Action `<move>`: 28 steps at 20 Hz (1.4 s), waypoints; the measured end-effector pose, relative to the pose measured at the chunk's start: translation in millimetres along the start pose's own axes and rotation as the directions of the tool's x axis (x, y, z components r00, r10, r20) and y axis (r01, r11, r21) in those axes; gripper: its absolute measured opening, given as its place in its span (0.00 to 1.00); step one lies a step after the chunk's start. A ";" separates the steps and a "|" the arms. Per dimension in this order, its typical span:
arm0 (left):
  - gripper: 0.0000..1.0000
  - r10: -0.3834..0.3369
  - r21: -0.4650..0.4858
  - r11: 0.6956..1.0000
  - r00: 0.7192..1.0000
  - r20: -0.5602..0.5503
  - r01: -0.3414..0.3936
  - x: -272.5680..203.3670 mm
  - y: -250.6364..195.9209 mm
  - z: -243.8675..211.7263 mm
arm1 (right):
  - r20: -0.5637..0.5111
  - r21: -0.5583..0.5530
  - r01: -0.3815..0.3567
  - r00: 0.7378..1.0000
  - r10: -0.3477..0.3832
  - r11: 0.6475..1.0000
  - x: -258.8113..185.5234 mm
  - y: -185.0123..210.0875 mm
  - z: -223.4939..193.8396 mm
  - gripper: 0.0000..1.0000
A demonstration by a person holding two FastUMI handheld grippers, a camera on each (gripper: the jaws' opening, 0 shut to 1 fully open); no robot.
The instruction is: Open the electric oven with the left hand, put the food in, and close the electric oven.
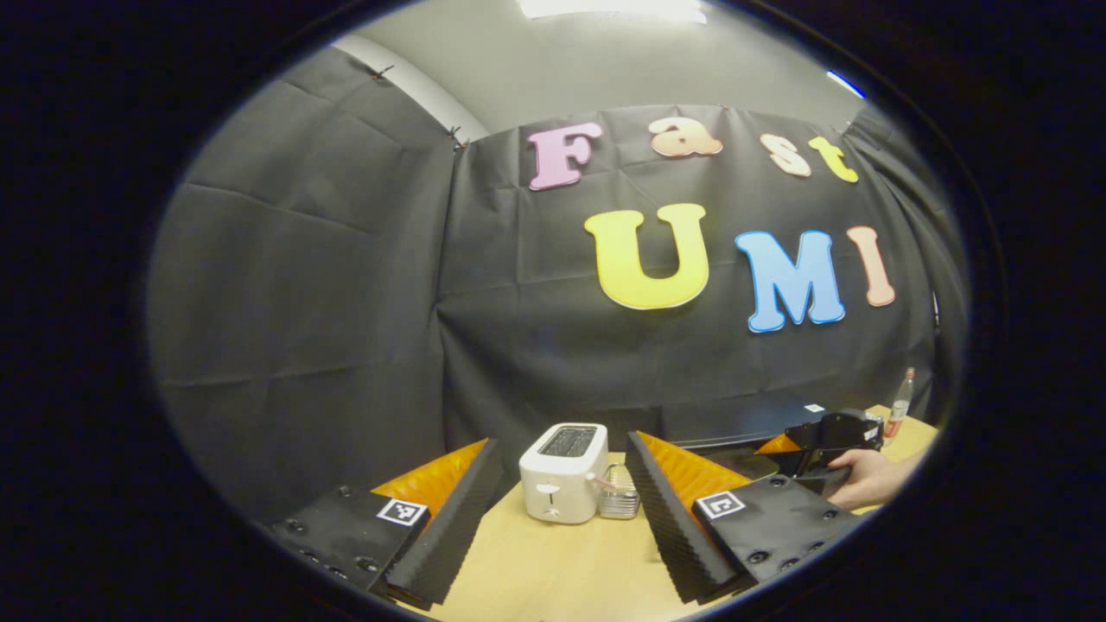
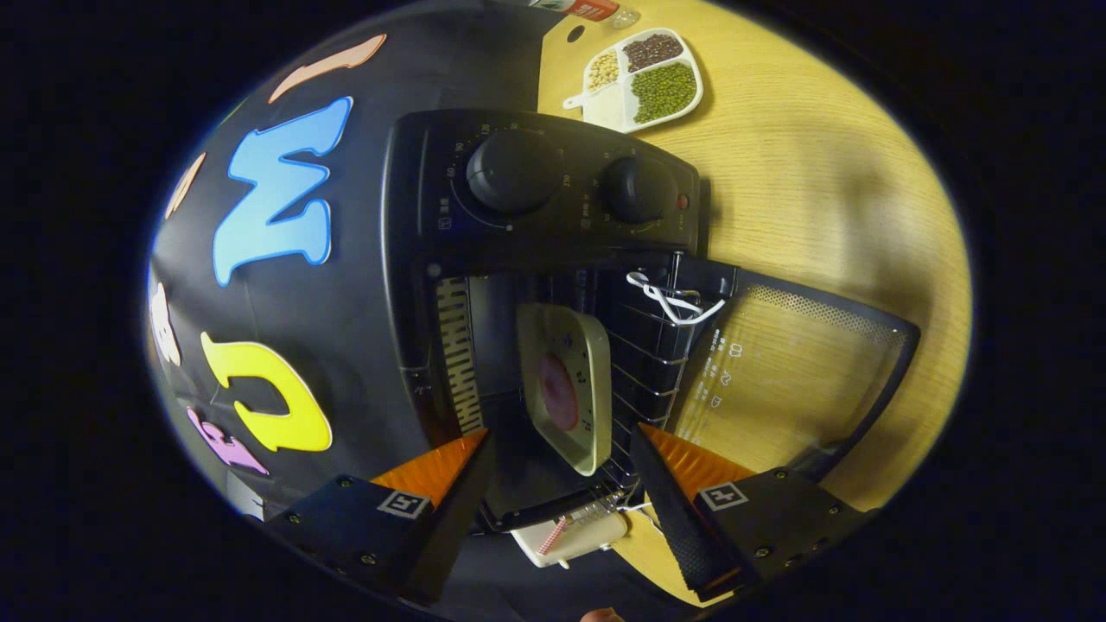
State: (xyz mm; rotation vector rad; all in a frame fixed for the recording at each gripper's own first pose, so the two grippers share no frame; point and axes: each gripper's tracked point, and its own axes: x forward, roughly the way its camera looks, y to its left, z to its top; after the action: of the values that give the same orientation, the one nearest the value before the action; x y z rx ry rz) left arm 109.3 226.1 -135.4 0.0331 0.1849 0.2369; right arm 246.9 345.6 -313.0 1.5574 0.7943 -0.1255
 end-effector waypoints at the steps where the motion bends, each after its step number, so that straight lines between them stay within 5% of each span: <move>1: 1.00 -0.013 -0.002 1.000 1.000 0.000 0.013 0.2 -6.0 -1.5 | -0.019 -0.026 -0.002 1.000 0.002 1.000 -6.0 0.5 -3.1 0.97; 6: 1.00 -0.063 -0.026 0.998 0.998 -0.010 0.063 -0.9 -34.0 -6.4 | -0.075 -0.209 -0.044 0.997 0.029 0.977 -45.4 7.3 -4.9 0.97; 12: 1.00 -0.126 -0.034 0.992 0.991 -0.047 0.124 -7.9 -71.9 -19.4 | -0.058 -0.498 -0.043 0.998 0.016 0.866 -95.4 -4.0 22.9 0.97; 16: 0.96 -0.162 -0.035 0.986 0.984 -0.070 0.160 -12.2 -98.5 -27.8 | -0.016 -0.658 -0.041 0.999 0.040 0.752 -132.9 -0.8 48.0 0.97; 19: 0.91 -0.193 -0.053 0.981 0.977 -0.086 0.189 -16.7 -119.3 -34.8 | 0.022 -0.773 -0.026 0.997 0.067 0.634 -161.7 5.2 68.0 0.97; 23: 1.00 -0.219 -0.050 0.975 0.971 -0.099 0.215 -21.5 -141.5 -43.9 | 0.080 -0.877 0.022 0.992 0.101 0.479 -205.1 16.0 102.2 0.97; 28: 1.00 -0.242 -0.053 0.970 0.962 -0.127 0.237 -26.5 -160.2 -60.3 | 0.167 -0.944 0.116 0.975 0.144 0.310 -250.6 12.1 134.0 0.97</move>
State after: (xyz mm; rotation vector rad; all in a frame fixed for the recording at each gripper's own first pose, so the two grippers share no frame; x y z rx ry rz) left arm 109.7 64.8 -198.7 -0.0424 0.3151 0.0006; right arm 114.9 122.6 -195.8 0.3429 0.4765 0.1837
